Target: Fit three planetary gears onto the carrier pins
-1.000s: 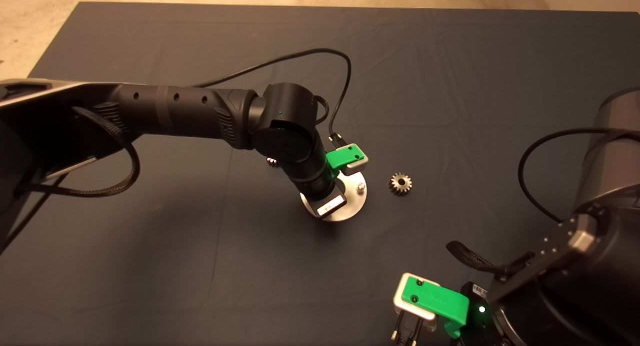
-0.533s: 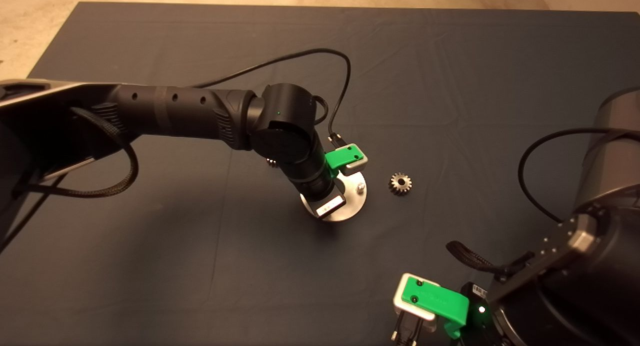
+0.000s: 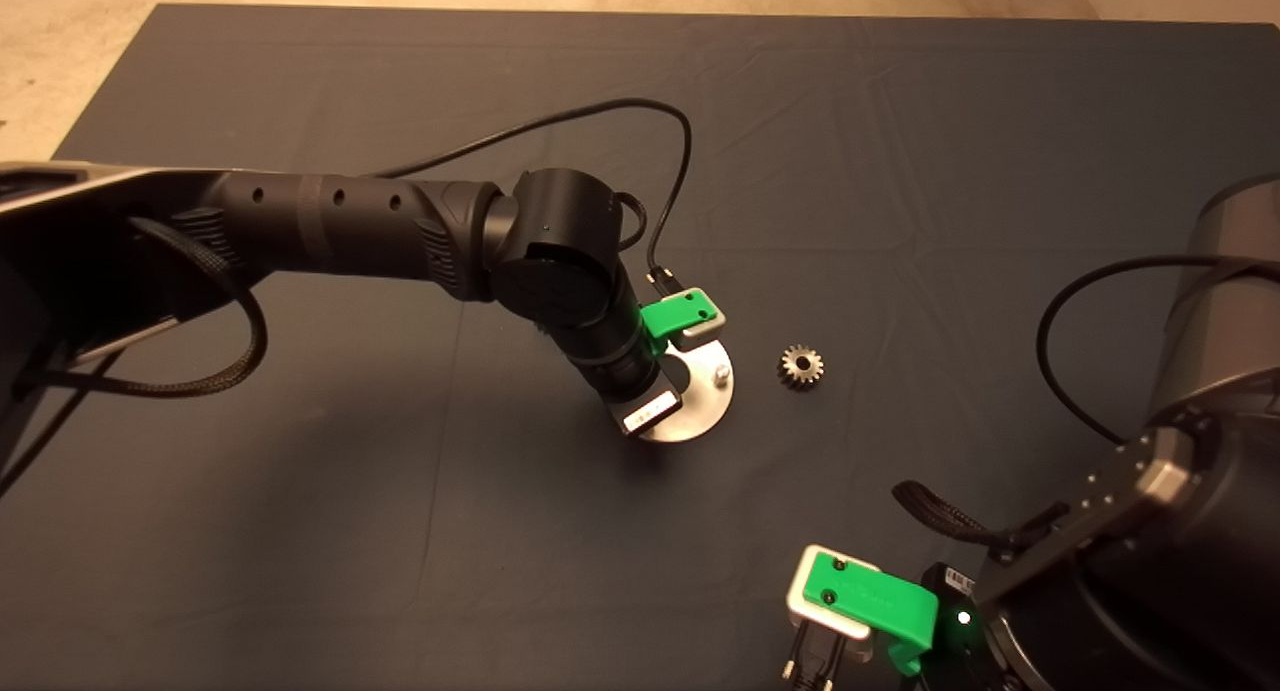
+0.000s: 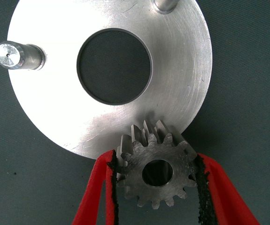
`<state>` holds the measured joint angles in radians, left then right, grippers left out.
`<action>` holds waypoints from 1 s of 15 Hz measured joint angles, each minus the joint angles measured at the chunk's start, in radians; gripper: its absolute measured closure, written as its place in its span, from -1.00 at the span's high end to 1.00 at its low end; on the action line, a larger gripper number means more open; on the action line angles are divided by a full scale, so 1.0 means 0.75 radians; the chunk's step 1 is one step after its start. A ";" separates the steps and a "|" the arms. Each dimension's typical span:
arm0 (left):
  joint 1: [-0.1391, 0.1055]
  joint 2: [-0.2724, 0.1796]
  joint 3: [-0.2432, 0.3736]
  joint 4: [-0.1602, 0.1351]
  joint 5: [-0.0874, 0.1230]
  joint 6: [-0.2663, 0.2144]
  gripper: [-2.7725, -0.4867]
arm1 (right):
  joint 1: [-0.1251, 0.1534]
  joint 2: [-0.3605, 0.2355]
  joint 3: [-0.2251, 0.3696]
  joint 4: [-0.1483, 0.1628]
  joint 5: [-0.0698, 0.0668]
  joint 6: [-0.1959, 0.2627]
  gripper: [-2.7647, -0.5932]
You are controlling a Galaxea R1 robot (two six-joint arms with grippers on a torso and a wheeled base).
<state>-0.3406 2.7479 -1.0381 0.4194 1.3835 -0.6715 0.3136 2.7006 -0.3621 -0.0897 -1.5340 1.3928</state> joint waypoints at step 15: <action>0.030 0.004 0.000 0.010 -0.022 -0.003 -0.76 | 0.007 0.000 0.000 0.000 0.000 0.000 0.60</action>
<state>-0.3183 2.7509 -1.0381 0.4266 1.3668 -0.6738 0.3189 2.7006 -0.3621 -0.0894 -1.5340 1.3928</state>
